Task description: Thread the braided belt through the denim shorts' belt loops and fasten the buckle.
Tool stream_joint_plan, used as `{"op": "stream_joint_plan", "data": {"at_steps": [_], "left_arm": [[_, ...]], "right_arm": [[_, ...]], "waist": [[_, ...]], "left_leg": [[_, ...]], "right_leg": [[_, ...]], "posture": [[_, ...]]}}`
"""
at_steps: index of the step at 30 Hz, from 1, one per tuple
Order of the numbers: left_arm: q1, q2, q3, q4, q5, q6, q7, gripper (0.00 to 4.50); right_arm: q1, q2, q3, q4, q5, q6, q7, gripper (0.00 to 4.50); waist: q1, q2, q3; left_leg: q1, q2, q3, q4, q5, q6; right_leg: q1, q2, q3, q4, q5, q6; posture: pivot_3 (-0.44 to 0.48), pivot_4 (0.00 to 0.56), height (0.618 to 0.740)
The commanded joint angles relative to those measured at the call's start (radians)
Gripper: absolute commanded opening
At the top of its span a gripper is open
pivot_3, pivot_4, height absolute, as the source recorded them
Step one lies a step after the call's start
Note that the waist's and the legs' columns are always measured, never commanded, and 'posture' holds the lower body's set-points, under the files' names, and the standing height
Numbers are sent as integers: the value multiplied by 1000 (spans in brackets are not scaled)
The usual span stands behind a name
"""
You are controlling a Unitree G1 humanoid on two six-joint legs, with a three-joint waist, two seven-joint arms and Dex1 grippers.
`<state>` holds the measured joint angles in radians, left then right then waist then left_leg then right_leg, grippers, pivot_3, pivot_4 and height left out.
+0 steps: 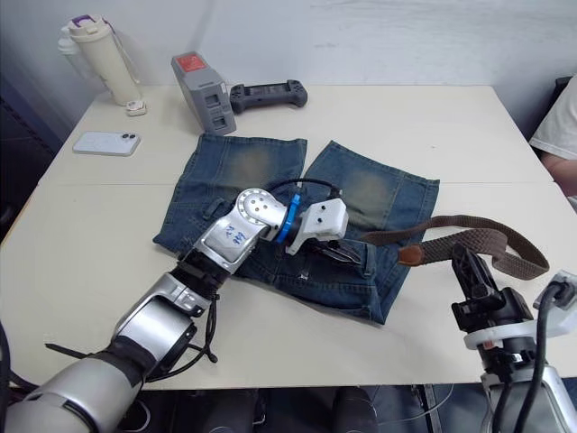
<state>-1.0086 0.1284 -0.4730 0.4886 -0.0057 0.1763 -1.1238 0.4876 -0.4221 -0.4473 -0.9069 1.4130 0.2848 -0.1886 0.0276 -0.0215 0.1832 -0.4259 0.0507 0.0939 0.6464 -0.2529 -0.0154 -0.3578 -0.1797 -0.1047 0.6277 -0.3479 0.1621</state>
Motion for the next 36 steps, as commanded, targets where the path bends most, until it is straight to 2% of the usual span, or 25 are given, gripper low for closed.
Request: {"op": "stream_joint_plan", "data": {"at_steps": [1, 3, 7, 14, 19, 23, 26, 28, 31, 36], "left_arm": [[-41, -51, -33, 79, 74, -76, 64, 23], [-55, -93, -54, 166, 118, -73, 105, 23], [-71, -136, -143, 250, 213, -78, 85, 23], [-140, -202, -178, 428, 336, -154, 233, 23], [-147, -202, -167, 471, 362, -175, 259, 23], [-133, -155, 30, 322, 153, 40, 83, 23], [-117, -71, 113, 144, 72, 204, 7, 23], [-105, -29, 138, 60, 51, 276, 3, 23], [-91, -16, 165, -12, 24, 359, 27, 23], [-70, -47, 135, -10, 49, 331, 98, 23]], "right_arm": [[10, 1, 1, -55, -10, -22, -4, 0], [14, 5, 10, -59, -15, -23, -7, 0], [7, -7, 19, -64, -24, -18, -17, 0], [-12, -27, 11, -71, -17, -23, -39, 0], [-1, -23, 17, -71, -21, -21, -33, 0], [22, -1, 20, -47, -41, -28, 2, 0], [31, 15, 12, -24, -53, -36, 32, 0], [28, 20, 11, -9, -54, -39, 48, 0], [10, 20, 16, 18, -67, -38, 53, 0], [-34, 21, 32, 58, -95, -25, 47, 0]], "waist": [[0, 0, 0], [0, 0, 0], [1, 0, 0], [27, -2, -1], [27, -3, -2], [17, -3, -2], [-5, -1, -1], [-8, 0, 0], [-2, 0, -1], [7, 0, 0]], "left_leg": [[0, 0, 0, 0, 0, 0], [0, 0, 0, 0, 0, 0], [0, -1, 0, 0, -1, 1], [0, -2, 0, 3, -2, 4], [0, -2, 0, 4, -3, 4], [0, -2, 0, 3, -2, 4], [0, 0, 1, 1, -2, 3], [0, 1, 1, 0, -1, 1], [0, 0, 0, 1, 0, 1], [0, -1, 0, 2, -1, 2]], "right_leg": [[0, 0, 0, 0, 0, 0], [0, 0, 0, 0, 0, 0], [0, -1, 0, -1, 0, 0], [2, -2, 0, -6, 1, 1], [3, -3, 0, -6, 1, 1], [2, -2, 0, -5, 1, 1], [-1, -1, 0, -1, 0, 0], [-2, 0, 0, 2, 0, 0], [0, 0, 0, 1, 0, 0], [1, -1, -1, 0, 0, 1]], "posture": [[0, 150, 740], [0, 150, 740], [0, 150, 740], [0, 150, 740], [0, 150, 740], [0, 150, 740], [0, 150, 740], [0, 150, 740], [0, 150, 740], [0, 150, 740]]}}
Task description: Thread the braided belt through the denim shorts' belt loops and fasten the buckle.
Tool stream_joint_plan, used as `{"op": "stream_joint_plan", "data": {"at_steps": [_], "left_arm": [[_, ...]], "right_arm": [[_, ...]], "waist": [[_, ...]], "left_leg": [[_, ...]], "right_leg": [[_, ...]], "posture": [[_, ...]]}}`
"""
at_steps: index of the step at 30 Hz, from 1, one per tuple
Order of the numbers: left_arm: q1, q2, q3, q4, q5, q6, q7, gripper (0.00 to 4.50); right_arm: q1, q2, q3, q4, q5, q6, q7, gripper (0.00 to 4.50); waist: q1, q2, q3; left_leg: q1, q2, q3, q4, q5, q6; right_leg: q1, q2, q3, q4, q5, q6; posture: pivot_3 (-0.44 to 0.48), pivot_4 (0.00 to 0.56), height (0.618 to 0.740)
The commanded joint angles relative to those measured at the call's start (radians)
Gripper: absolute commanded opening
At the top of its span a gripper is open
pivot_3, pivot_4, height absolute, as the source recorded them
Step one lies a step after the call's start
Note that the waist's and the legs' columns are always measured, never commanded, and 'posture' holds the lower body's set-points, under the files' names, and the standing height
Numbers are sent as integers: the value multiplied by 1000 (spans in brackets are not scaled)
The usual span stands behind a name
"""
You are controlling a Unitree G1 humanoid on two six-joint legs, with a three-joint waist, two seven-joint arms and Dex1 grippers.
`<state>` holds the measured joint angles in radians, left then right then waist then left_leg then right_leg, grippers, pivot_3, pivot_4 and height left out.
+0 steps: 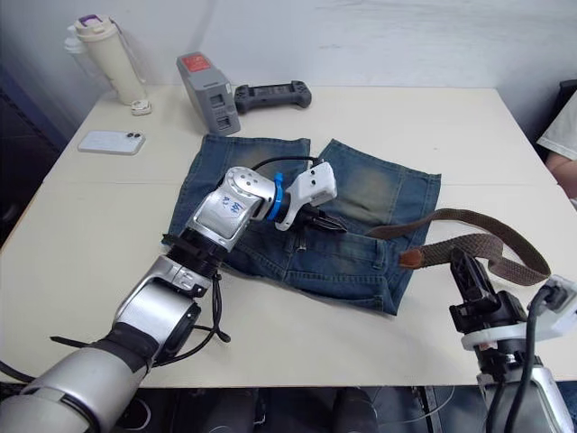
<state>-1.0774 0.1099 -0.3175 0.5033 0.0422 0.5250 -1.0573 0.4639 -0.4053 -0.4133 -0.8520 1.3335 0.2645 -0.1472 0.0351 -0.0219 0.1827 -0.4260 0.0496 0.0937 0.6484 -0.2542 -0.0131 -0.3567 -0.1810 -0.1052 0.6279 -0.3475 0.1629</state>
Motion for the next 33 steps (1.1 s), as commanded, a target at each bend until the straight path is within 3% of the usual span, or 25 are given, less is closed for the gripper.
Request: {"op": "stream_joint_plan", "data": {"at_steps": [1, 6, 10, 16, 18, 23, 27, 33], "left_arm": [[1, -31, -28, -24, 4, -23, 34, 23], [18, -66, -64, -19, 9, -39, 52, 23], [22, -56, -147, 94, 126, -200, 158, 23], [31, -70, -173, 204, 172, -290, 223, 23], [40, -76, -163, 203, 160, -277, 215, 23], [16, -72, -45, 50, 10, -55, 101, 23], [-6, -4, -4, -71, -37, 66, 48, 23], [4, 94, 40, -131, -65, 96, 49, 23]], "right_arm": [[-14, 4, -1, 5, -17, -3, 5, 0], [-27, 4, -2, 9, -19, -4, -9, 0], [-49, 9, 14, 0, -31, -4, -35, 0], [-72, 19, 41, 4, -65, 2, -52, 0], [-81, 24, 58, 16, -89, 6, -50, 0], [-182, 45, 97, 91, -119, 11, -36, 0], [-272, 72, 115, 194, -162, 18, -12, 0], [-301, 108, 125, 243, -163, 36, 31, 0]], "waist": [[0, 0, 0], [-6, 0, 0], [-11, 0, 0], [-9, 0, 0], [-9, 0, 0], [-13, 0, 0], [-13, 1, 0], [-11, 1, -1]], "left_leg": [[0, 0, 0, -1, 0, 0], [0, 0, 1, -1, 0, 0], [0, 0, 0, -1, 0, -1], [0, 0, 0, -1, 0, -1], [0, 0, 1, -1, 0, -1], [0, 1, 1, 0, 1, -1], [0, 1, 1, -2, 1, -2], [0, 1, 1, -2, 1, -2]], "right_leg": [[0, 0, 0, 0, 0, 0], [-1, 0, 0, 0, 0, 0], [-1, 0, 0, 0, 0, 0], [-1, 0, 0, 0, 0, 0], [-1, 0, 0, 0, 0, 0], [-1, 0, 0, 1, 0, 0], [-2, 1, 0, 1, 0, 0], [-2, 1, 0, 1, 0, 0]], "posture": [[0, 150, 740], [0, 150, 740], [0, 150, 740], [0, 150, 740], [0, 150, 740], [0, 150, 740], [0, 150, 740], [0, 150, 740]]}}
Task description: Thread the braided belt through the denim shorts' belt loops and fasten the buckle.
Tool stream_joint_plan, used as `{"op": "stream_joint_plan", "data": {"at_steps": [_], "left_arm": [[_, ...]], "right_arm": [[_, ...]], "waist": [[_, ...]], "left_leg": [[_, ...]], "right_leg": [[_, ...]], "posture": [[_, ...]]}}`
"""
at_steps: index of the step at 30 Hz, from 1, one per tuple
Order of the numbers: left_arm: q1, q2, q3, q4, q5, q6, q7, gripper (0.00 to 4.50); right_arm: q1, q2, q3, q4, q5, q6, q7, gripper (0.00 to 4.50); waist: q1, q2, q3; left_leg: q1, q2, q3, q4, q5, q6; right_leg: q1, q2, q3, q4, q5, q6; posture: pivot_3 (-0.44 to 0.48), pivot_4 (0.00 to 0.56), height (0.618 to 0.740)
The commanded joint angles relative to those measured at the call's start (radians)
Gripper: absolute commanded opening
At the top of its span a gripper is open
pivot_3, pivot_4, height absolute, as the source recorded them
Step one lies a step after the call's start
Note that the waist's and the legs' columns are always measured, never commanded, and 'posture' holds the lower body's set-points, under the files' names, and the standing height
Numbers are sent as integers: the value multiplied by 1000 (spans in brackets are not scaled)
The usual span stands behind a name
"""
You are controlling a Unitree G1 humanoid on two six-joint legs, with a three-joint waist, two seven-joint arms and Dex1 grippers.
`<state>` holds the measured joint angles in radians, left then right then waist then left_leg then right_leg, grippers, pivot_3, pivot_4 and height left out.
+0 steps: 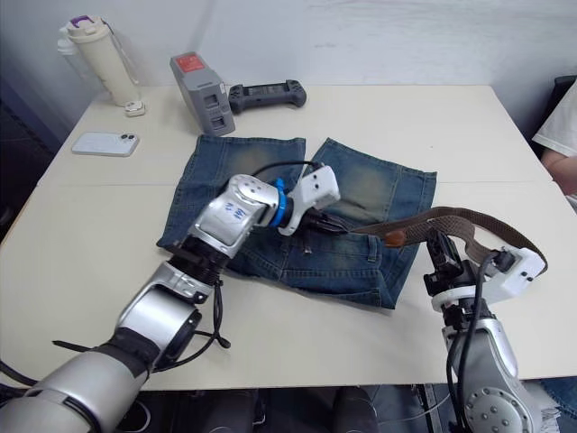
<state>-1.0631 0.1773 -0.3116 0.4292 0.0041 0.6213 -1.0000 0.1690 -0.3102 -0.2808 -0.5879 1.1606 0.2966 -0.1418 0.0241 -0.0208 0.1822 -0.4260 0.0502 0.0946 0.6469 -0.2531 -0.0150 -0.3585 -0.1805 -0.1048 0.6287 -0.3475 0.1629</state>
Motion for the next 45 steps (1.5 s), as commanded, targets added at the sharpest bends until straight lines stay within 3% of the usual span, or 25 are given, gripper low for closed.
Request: {"op": "stream_joint_plan", "data": {"at_steps": [1, 6, 14, 28, 37, 45], "left_arm": [[-5, 40, 42, -67, -38, -12, -14, 23], [26, 77, 120, -155, -155, 14, -72, 23], [73, 129, 145, -223, -225, 2, -102, 23], [93, 152, 122, -233, -255, -27, -102, 23], [97, 152, 118, -227, -255, -34, -99, 23], [102, 153, 111, -221, -253, -50, -99, 23]], "right_arm": [[-7, 16, -8, -21, 14, 10, 29, 0], [-12, 42, -7, -9, 8, 21, 43, 0], [-26, 57, -45, 10, 9, 19, 55, 0], [11, 126, 0, 67, -48, 31, 123, 0], [-33, 103, -86, 57, -4, 25, 124, 0], [-13, 116, -72, 80, -15, 57, 141, 0]], "waist": [[0, 0, 0], [-1, 0, 0], [-3, 0, 0], [-3, 0, 0], [-2, 0, 0], [-2, 0, 0]], "left_leg": [[0, 0, 0, 0, 0, 0], [0, 0, 0, 0, 0, 0], [0, 0, 0, 0, 0, 0], [0, 0, 0, 0, 0, 0], [0, 0, 0, 0, 0, 0], [0, 0, 0, 0, 0, 0]], "right_leg": [[0, 0, 0, 0, 0, 0], [0, 0, 0, 0, 0, 0], [0, 0, 0, 1, 0, 0], [0, 0, 0, 1, 0, 0], [0, 0, 0, 1, 0, 0], [0, 0, 0, 1, 0, 0]], "posture": [[0, 150, 740], [0, 150, 740], [0, 150, 740], [0, 150, 740], [0, 150, 740], [0, 150, 740]]}}
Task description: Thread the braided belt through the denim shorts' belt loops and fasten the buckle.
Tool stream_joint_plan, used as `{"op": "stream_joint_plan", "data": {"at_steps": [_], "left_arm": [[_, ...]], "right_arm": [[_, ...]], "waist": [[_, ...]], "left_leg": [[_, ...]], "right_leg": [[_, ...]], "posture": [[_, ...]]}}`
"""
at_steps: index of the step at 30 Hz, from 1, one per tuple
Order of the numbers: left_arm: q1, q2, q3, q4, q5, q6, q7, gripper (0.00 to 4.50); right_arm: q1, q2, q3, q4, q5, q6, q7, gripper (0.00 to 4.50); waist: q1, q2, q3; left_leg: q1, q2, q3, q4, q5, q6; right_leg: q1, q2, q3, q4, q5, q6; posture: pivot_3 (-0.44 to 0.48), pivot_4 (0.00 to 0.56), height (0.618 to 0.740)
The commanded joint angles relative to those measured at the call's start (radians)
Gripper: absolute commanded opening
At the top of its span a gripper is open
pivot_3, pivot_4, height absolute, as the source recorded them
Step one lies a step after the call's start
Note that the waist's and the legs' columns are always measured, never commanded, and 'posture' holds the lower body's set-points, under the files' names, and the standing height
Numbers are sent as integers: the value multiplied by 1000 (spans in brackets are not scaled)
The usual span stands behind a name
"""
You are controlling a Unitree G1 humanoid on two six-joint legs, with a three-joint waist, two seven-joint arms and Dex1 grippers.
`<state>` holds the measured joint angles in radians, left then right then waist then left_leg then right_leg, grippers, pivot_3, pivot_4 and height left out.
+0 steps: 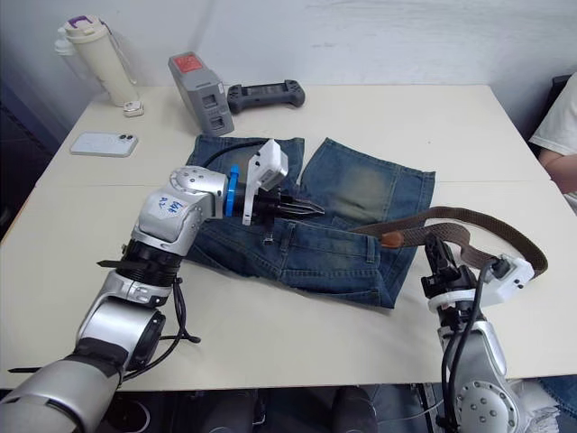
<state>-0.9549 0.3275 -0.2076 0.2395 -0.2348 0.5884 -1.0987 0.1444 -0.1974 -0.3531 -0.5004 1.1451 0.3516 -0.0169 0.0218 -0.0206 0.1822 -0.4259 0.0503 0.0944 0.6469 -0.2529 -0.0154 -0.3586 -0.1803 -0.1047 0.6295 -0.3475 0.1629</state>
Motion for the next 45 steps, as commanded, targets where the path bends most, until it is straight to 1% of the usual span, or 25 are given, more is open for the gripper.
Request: {"op": "stream_joint_plan", "data": {"at_steps": [1, 6, 16, 25, 30, 33, 38, 40, 42, 45], "left_arm": [[-8, 3, 5, -29, -11, -23, 0, 23], [-6, 4, 0, -31, -9, -29, 2, 23], [-2, 7, -6, -36, -8, -30, 3, 23], [2, 18, -6, -30, -5, -33, 3, 23], [8, 17, -18, -39, -1, -32, 2, 23], [6, 17, -22, -39, 1, -37, 5, 23], [10, 21, -27, -48, -2, -30, 4, 23], [11, 21, -33, -48, 0, -31, 3, 23], [11, 21, -36, -50, 1, -30, 3, 23], [10, 21, -36, -50, 0, -29, 7, 23]], "right_arm": [[14, 8, 3, -7, -3, 3, 18, 0], [23, 21, 20, -2, -18, 5, 29, 0], [-21, 14, 27, 64, -30, 21, 59, 0], [-79, 65, 80, 164, -102, 18, 99, 0], [-125, 76, 107, 238, -167, 32, 125, 0], [-135, 62, 125, 285, -264, 39, 102, 0], [-163, 86, 151, 269, -274, 73, 119, 0], [-178, 69, 186, 267, -314, 101, 118, 0], [-187, 23, 238, 268, -413, 130, 112, 0], [-188, 14, 239, 268, -464, 161, 72, 0]], "waist": [[0, 0, 0], [0, 0, 0], [0, 0, 0], [-8, 0, 0], [-26, 0, 0], [-27, 0, 0], [-27, -1, -1], [-30, -1, -1], [-34, -1, -1], [-41, -1, -1]], "left_leg": [[0, 0, 0, 0, 0, 0], [0, 0, 0, 0, 0, 0], [0, 0, 0, 0, 0, 0], [0, 0, 0, 0, 0, 0], [1, 0, 0, 0, 0, -1], [2, 1, 0, 0, 1, -1], [2, 1, 0, 0, 1, -1], [2, 1, 0, 0, 1, -1], [3, 1, 0, 0, 1, -1], [3, 1, 0, -1, 1, -1]], "right_leg": [[0, 0, 0, 0, 0, 0], [0, 0, 0, 0, 0, 0], [0, 0, 0, 0, 0, 0], [0, 0, 0, 0, 0, 0], [0, 0, 0, 1, 0, 0], [0, 1, 0, 2, 0, 0], [1, 1, 0, 2, 0, 0], [1, 1, 0, 2, 0, 0], [1, 1, 0, 2, 0, 0], [1, 1, 1, 2, 0, 0]], "posture": [[0, 150, 740], [0, 150, 740], [0, 150, 740], [0, 150, 740], [0, 150, 740], [0, 150, 740], [0, 150, 740], [0, 150, 740], [0, 150, 740], [0, 150, 740]]}}
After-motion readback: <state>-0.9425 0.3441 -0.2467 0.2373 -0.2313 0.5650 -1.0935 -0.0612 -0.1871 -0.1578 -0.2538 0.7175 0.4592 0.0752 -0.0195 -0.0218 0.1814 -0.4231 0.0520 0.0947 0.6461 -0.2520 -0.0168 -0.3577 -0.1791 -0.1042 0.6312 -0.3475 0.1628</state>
